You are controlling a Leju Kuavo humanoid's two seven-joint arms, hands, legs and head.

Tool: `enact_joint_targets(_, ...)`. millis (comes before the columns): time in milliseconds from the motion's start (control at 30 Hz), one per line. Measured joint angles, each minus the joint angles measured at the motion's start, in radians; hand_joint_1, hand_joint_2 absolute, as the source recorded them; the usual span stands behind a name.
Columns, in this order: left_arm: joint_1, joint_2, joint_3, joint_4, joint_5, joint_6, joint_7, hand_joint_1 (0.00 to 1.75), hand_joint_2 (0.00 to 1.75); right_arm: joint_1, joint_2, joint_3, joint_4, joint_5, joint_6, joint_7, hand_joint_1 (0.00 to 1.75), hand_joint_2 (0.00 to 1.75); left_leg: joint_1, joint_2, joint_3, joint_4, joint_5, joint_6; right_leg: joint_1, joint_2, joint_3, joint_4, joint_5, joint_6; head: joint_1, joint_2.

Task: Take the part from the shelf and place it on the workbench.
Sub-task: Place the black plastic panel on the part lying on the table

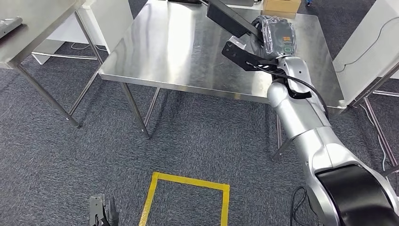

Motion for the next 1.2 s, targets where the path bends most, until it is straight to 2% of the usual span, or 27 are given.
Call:
enact_joint_targets(33, 0.0, 0.0, 0.0, 0.0, 0.002, -0.004, 0.001, 0.0, 0.0, -0.002, 0.004, 0.001, 0.006, 0.002, -0.002, -0.002, 1.75, 1.75, 0.0, 0.001, 0.0, 0.001, -0.004, -0.004, 0.003, 0.002, 0.003, 0.0, -0.003, -0.009, -0.001, 0.0)
enact_joint_targets(133, -0.001, 0.001, 0.0, -0.001, 0.007, -0.015, 0.001, 0.0, 0.0, -0.006, 0.011, 0.002, 0.018, 0.005, -0.004, -0.003, 1.75, 1.75, 0.004, 0.002, -0.007, 0.026, -0.025, -0.021, -0.003, 0.006, 0.014, -0.003, -0.012, -0.032, -0.005, 0.0)
enact_joint_targets(167, -0.001, 0.001, 0.0, -0.001, 0.008, -0.017, 0.001, 0.0, 0.0, -0.008, 0.014, 0.002, 0.022, 0.006, -0.004, -0.003, 1.75, 1.75, 0.006, 0.002, -0.026, 0.065, -0.044, -0.027, -0.006, 0.007, 0.02, -0.004, -0.015, -0.04, -0.009, 0.0)
enact_joint_targets(200, -0.001, 0.002, 0.0, 0.0, 0.009, -0.018, 0.002, 0.0, 0.0, -0.01, 0.018, 0.003, 0.025, 0.006, -0.005, -0.003, 1.75, 1.75, 0.008, 0.002, -0.059, 0.125, -0.068, -0.032, -0.008, 0.008, 0.025, -0.004, -0.019, -0.047, -0.013, 0.0)
enact_joint_targets(267, 0.001, 0.002, 0.0, 0.0, 0.01, -0.021, 0.002, 0.0, 0.0, -0.012, 0.024, 0.004, 0.033, 0.007, -0.006, -0.003, 1.75, 1.75, 0.012, 0.002, -0.143, 0.258, -0.107, -0.038, -0.007, 0.009, 0.033, -0.004, -0.026, -0.055, -0.017, 0.0)
enact_joint_targets(300, 0.002, 0.002, 0.0, 0.0, 0.011, -0.023, 0.003, 0.0, 0.0, -0.011, 0.025, 0.005, 0.038, 0.007, -0.006, -0.003, 1.75, 1.75, 0.013, 0.002, -0.175, 0.293, -0.104, -0.04, -0.007, 0.011, 0.038, -0.004, -0.031, -0.057, -0.018, 0.0)
enact_joint_targets(333, 0.004, 0.002, 0.0, 0.0, 0.011, -0.024, 0.003, 0.0, 0.0, -0.011, 0.026, 0.006, 0.043, 0.007, -0.006, -0.002, 1.75, 1.75, 0.015, 0.002, -0.187, 0.286, -0.079, -0.04, -0.007, 0.012, 0.044, -0.004, -0.036, -0.057, -0.018, 0.0)
enact_joint_targets(367, 0.005, 0.003, 0.001, 0.001, 0.012, -0.025, 0.004, 0.0, 0.0, -0.011, 0.027, 0.007, 0.046, 0.007, -0.006, -0.002, 1.75, 1.75, 0.017, 0.002, -0.177, 0.241, -0.036, -0.039, -0.007, 0.013, 0.052, -0.004, -0.042, -0.055, -0.019, 0.0)
enact_joint_targets(400, 0.005, 0.004, 0.001, 0.001, 0.012, -0.025, 0.004, 0.0, 0.0, -0.011, 0.027, 0.008, 0.049, 0.007, -0.006, -0.002, 1.75, 1.75, 0.019, 0.002, -0.15, 0.168, 0.014, -0.038, -0.007, 0.014, 0.06, -0.004, -0.049, -0.051, -0.02, 0.0)
enact_joint_targets(433, 0.005, 0.005, 0.001, 0.001, 0.012, -0.025, 0.004, 0.0, 0.0, -0.013, 0.027, 0.009, 0.051, 0.007, -0.006, -0.002, 1.75, 1.75, 0.019, 0.001, -0.12, 0.1, 0.049, -0.036, -0.005, 0.016, 0.067, -0.003, -0.055, -0.047, -0.02, 0.0)
enact_joint_targets(467, 0.005, 0.005, 0.002, 0.002, 0.013, -0.025, 0.004, 0.0, 0.0, -0.017, 0.027, 0.01, 0.053, 0.007, -0.005, -0.002, 1.75, 1.75, 0.018, 0.001, -0.094, 0.047, 0.067, -0.034, -0.003, 0.017, 0.069, -0.003, -0.06, -0.043, -0.02, 0.0)
enact_joint_targets(500, 0.005, 0.006, 0.002, 0.003, 0.013, -0.025, 0.004, 0.0, 0.0, -0.02, 0.028, 0.01, 0.055, 0.007, -0.005, -0.002, 1.75, 1.75, 0.016, 0.0, -0.08, 0.019, 0.071, -0.031, 0.0, 0.018, 0.069, -0.003, -0.063, -0.038, -0.021, 0.0)
enact_joint_targets(600, 0.005, 0.006, 0.004, 0.004, 0.014, -0.025, 0.005, 0.0, 0.0, -0.026, 0.027, 0.011, 0.061, 0.007, -0.005, -0.002, 1.75, 1.75, 0.013, -0.001, -0.069, 0.009, 0.058, -0.014, -0.001, 0.019, 0.069, -0.005, -0.07, -0.024, -0.021, 0.0)
enact_joint_targets(667, 0.005, 0.006, 0.005, 0.005, 0.013, -0.025, 0.005, 0.0, 0.0, -0.029, 0.024, 0.011, 0.063, 0.007, -0.005, -0.002, 1.75, 1.75, 0.015, -0.001, -0.059, 0.004, 0.054, 0.001, -0.003, 0.016, 0.046, 0.042, -0.093, -0.02, -0.018, 0.0)
enact_joint_targets(700, 0.005, 0.005, 0.005, 0.005, 0.012, -0.026, 0.005, 0.0, 0.0, -0.03, 0.023, 0.011, 0.065, 0.007, -0.005, -0.003, 1.75, 1.75, 0.015, -0.001, -0.055, 0.002, 0.052, 0.007, -0.004, 0.015, 0.014, 0.101, -0.115, -0.022, -0.016, 0.0)
enact_joint_targets(767, 0.005, 0.004, 0.006, 0.005, 0.01, -0.027, 0.005, 0.0, 0.0, -0.03, 0.019, 0.013, 0.068, 0.006, -0.005, -0.004, 1.75, 1.75, 0.012, -0.002, -0.051, 0.002, 0.046, 0.016, -0.003, 0.014, -0.075, 0.25, -0.158, -0.027, -0.014, 0.0)
enact_joint_targets(800, 0.006, 0.003, 0.006, 0.005, 0.009, -0.027, 0.005, 0.0, 0.0, -0.026, 0.016, 0.013, 0.07, 0.006, -0.005, -0.005, 1.75, 1.75, 0.01, -0.003, -0.047, 0.002, 0.042, 0.018, -0.003, 0.014, -0.109, 0.298, -0.166, -0.025, -0.014, 0.0)
enact_joint_targets(833, 0.007, 0.002, 0.006, 0.005, 0.008, -0.028, 0.006, 0.0, 0.0, -0.022, 0.012, 0.014, 0.072, 0.006, -0.005, -0.005, 1.75, 1.75, 0.009, -0.005, -0.043, 0.003, 0.038, 0.02, -0.003, 0.014, -0.124, 0.306, -0.155, -0.02, -0.013, 0.0)
enact_joint_targets(867, 0.008, 0.002, 0.006, 0.005, 0.007, -0.028, 0.006, 0.0, 0.0, -0.019, 0.009, 0.014, 0.074, 0.005, -0.005, -0.004, 1.75, 1.75, 0.008, -0.007, -0.035, 0.003, 0.033, 0.019, -0.003, 0.014, -0.116, 0.269, -0.127, -0.014, -0.013, 0.0)
enact_joint_targets(933, 0.008, 0.0, 0.006, 0.006, 0.005, -0.028, 0.007, 0.0, 0.0, -0.018, 0.003, 0.014, 0.075, 0.005, -0.004, -0.004, 1.75, 1.75, 0.004, -0.01, -0.019, 0.004, 0.02, 0.015, 0.001, 0.011, -0.056, 0.116, -0.048, -0.008, -0.011, 0.0)
enact_joint_targets(967, 0.008, 0.0, 0.006, 0.006, 0.004, -0.028, 0.007, 0.0, 0.0, -0.02, 0.0, 0.014, 0.075, 0.004, -0.003, -0.004, 1.75, 1.75, 0.001, -0.01, -0.013, 0.005, 0.013, 0.011, 0.004, 0.01, -0.026, 0.05, -0.019, -0.011, -0.012, 0.0)
enact_joint_targets(1000, 0.007, -0.001, 0.006, 0.006, 0.004, -0.028, 0.008, 0.0, 0.0, -0.021, -0.001, 0.014, 0.075, 0.004, -0.002, -0.004, 1.75, 1.75, -0.002, -0.01, -0.01, 0.006, 0.007, 0.007, 0.007, 0.008, -0.006, 0.008, -0.002, -0.017, -0.012, 0.0)
enact_joint_targets(1067, 0.007, -0.002, 0.006, 0.007, 0.003, -0.028, 0.009, 0.0, 0.0, -0.022, -0.003, 0.015, 0.075, 0.004, 0.0, -0.001, 1.75, 1.75, -0.003, -0.01, -0.007, 0.006, -0.002, -0.002, 0.012, 0.007, 0.005, -0.009, 0.0, -0.029, -0.013, 0.0)
enact_joint_targets(1133, 0.007, -0.001, 0.006, 0.007, 0.004, -0.028, 0.009, 0.0, 0.0, -0.022, -0.007, 0.014, 0.075, 0.004, 0.001, 0.002, 1.75, 1.75, 0.0, -0.008, -0.011, 0.016, -0.013, -0.013, 0.007, 0.008, 0.014, -0.014, -0.004, -0.04, -0.013, 0.0)
enact_joint_targets(1200, 0.007, 0.001, 0.006, 0.006, 0.004, -0.028, 0.009, 0.0, 0.0, -0.022, -0.009, 0.014, 0.075, 0.004, 0.001, 0.004, 1.75, 1.75, 0.005, -0.004, -0.047, 0.092, -0.049, -0.027, -0.001, 0.008, 0.028, -0.018, -0.011, -0.053, -0.019, 0.0)
